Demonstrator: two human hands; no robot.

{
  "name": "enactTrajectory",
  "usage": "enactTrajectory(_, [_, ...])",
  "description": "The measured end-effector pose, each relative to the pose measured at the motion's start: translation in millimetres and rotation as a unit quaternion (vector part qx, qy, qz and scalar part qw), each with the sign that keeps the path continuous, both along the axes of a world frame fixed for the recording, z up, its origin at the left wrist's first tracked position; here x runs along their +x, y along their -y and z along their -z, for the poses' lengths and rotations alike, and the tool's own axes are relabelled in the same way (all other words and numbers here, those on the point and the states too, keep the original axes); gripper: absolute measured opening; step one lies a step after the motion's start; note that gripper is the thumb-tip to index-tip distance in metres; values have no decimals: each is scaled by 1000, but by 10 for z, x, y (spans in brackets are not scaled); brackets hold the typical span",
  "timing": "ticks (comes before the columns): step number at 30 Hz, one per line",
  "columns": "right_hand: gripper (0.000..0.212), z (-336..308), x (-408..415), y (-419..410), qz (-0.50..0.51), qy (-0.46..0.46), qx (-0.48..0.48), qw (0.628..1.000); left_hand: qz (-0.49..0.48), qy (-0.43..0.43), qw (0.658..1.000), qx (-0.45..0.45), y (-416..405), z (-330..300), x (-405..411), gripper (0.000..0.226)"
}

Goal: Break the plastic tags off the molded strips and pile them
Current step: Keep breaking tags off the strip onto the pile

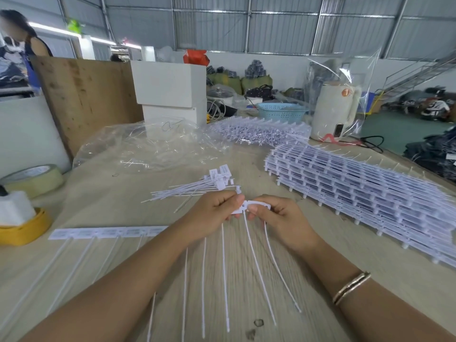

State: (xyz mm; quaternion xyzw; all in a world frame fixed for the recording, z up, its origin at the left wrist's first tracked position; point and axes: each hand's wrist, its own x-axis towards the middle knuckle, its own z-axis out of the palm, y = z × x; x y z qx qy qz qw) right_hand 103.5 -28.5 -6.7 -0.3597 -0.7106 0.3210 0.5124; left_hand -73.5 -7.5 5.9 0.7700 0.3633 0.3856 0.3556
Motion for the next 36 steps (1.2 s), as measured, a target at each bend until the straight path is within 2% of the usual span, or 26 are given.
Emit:
enactTrajectory(6, [20,-30,-61,33,12,-14,24,1000,-2,32,999,9,17,-20,29,35])
enactTrajectory(10, [20,-72,-79,63,69,-96,25,993,-72,148,986,-39,11,-83,3,48])
enactTrajectory(12, [20,-74,-28,43,88,-102,19,991,-76,137,988,-6,-6,-119,-67,44])
enactTrajectory(14, [20,-42,21,4,85,-42,-7,995,-43,73,996,20,21,-116,-93,42])
enactTrajectory(16, [19,24,78,-86,111,70,-32,991,-30,-1,999,32,33,-77,-72,40])
enactTrajectory(18, [16,81,116,-176,152,213,-38,964,-32,-46,998,40,33,-54,-58,34])
enactTrajectory(20, [24,93,114,-190,185,298,-58,935,-45,-71,996,40,10,-44,-71,24])
enactTrajectory(21, [29,87,106,-179,201,298,-56,931,-56,-77,995,37,1,-32,-77,24])
enactTrajectory(23, [23,50,64,-125,209,232,-14,950,-57,-88,994,35,11,-21,-69,29])
enactTrajectory(25, [16,21,-11,-56,164,170,-18,972,-42,-104,992,52,24,-13,-39,31])
enactTrajectory(28, [22,4,-106,26,69,227,-74,968,-33,-105,992,60,36,-28,0,27])
enactTrajectory(29, [21,-4,-114,33,49,220,-77,971,-37,-104,992,67,39,-37,-4,23])
enactTrajectory(31, [24,-31,-89,37,28,125,-79,989,-53,-123,989,68,35,-54,-41,8])
enactTrajectory(32, [25,-41,-71,30,27,80,-80,993,-67,-155,983,66,24,-67,-65,10])
enactTrajectory(34, [24,-37,-51,17,33,48,-86,995,-72,-225,970,52,14,-72,-111,33])
enactTrajectory(36, [23,-18,-43,10,25,55,-89,994,-48,-214,976,14,29,-59,-139,42])
